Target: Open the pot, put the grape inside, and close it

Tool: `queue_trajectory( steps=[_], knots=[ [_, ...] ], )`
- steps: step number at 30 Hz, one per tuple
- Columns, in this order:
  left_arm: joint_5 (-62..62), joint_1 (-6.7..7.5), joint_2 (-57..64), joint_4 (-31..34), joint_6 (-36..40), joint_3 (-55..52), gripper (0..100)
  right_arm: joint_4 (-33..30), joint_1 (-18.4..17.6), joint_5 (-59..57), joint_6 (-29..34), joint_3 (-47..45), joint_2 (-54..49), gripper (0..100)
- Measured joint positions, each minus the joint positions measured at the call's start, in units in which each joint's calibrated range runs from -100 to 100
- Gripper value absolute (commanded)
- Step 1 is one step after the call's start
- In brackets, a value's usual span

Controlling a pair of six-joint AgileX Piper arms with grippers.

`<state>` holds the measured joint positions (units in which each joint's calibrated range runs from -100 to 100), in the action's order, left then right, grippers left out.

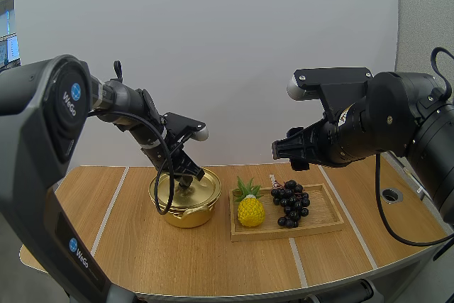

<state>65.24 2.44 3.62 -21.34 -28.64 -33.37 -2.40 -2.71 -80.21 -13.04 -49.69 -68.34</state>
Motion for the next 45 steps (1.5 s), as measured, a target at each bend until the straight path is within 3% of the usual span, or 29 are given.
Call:
queue_trajectory(
  steps=[6, 19, 34, 40, 45],
  knots=[
    [6.7, 0.00, 8.8, 0.0, 0.3, 6.0, 0, 0.0, 0.0, 0.0, 0.0, 0.0, 0.0, 100],
    [9.9, 0.00, 29.6, 2.1, 4.9, 33.4, 0, 0.0, 0.0, 0.0, 0.0, 0.0, 0.0, 100],
    [6.5, 0.00, 32.1, 13.2, 10.4, 52.6, 0, 0.0, 0.0, 0.0, 0.0, 0.0, 0.0, 100],
    [-3.1, 0.00, 33.9, 14.7, 10.9, 54.6, 0, 0.0, 0.0, 3.7, 0.0, 0.0, 0.5, 100],
    [-4.1, 0.00, 34.1, 14.7, 10.9, 54.8, 0, 0.0, 0.0, 8.7, 0.6, 0.0, 11.6, 100]
  ],
)
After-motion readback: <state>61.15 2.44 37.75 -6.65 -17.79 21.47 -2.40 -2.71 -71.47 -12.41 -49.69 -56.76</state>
